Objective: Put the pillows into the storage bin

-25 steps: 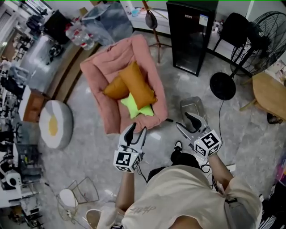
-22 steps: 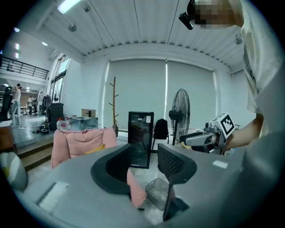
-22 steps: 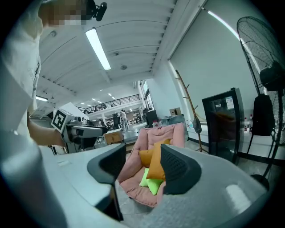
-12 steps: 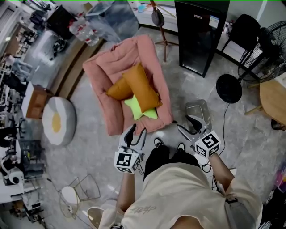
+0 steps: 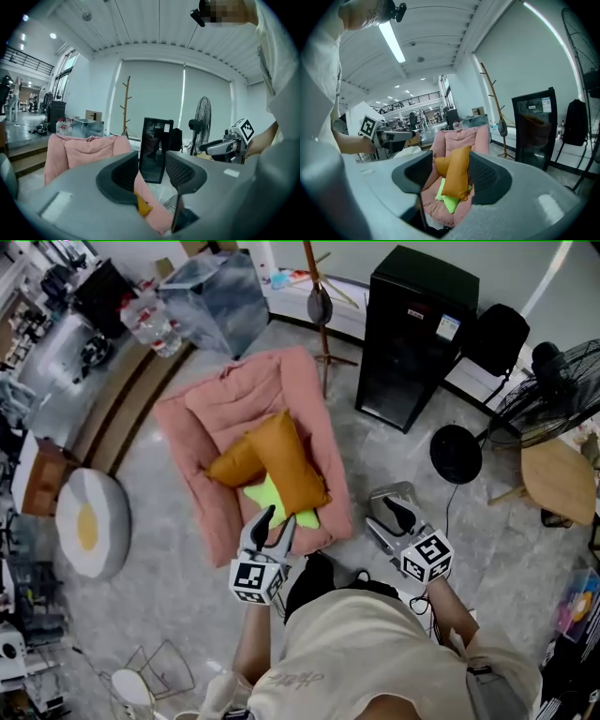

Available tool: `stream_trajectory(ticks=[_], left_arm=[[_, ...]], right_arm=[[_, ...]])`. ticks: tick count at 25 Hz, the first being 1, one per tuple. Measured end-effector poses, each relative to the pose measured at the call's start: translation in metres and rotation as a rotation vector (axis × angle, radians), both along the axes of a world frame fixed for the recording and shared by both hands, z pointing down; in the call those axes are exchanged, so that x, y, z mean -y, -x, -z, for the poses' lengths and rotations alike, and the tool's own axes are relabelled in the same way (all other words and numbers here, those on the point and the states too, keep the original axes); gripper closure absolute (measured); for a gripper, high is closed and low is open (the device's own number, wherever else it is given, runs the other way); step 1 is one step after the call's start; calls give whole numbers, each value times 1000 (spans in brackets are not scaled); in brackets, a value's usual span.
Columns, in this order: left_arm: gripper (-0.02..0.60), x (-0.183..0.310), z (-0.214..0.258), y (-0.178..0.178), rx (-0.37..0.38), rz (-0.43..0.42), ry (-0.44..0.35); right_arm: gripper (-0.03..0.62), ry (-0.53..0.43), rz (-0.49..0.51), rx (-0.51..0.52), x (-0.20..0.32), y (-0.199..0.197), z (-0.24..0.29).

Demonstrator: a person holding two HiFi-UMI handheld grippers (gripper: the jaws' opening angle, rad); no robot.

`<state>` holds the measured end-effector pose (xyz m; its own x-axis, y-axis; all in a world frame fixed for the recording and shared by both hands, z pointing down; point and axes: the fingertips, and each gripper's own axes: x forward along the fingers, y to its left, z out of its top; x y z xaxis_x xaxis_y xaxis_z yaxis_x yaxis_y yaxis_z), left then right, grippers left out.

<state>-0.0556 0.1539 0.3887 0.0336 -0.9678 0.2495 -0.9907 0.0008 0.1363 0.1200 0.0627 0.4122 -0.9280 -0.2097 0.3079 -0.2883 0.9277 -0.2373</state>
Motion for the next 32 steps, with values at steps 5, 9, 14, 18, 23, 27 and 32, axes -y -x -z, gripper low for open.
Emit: stream_trajectory(ticks=[5,9,14,18,23,27,32], left_arm=[[382,31,4,62,-6,-37,-22],[382,47,-1,109,-24,-53,-24],[382,64,-8,146,-36,-72,-30],[382,71,-17,154,-7,-91,-4],[382,79,-27,158,-41,-75,19],[382,86,-32,152,-48,-42,37],[382,92,-33,149,-53,33,84]], right_arm=[[356,-13,-25,-19,22,62,6],[356,-54,-27,-42,29,108,9],[356,-73,10,-102,31,142,0],[356,-82,54,-159,33,155,-10],[356,-55,74,-172,56,174,-22],[356,-41,125,-179,80,184,-36],[356,-2,190,-192,117,209,-58]])
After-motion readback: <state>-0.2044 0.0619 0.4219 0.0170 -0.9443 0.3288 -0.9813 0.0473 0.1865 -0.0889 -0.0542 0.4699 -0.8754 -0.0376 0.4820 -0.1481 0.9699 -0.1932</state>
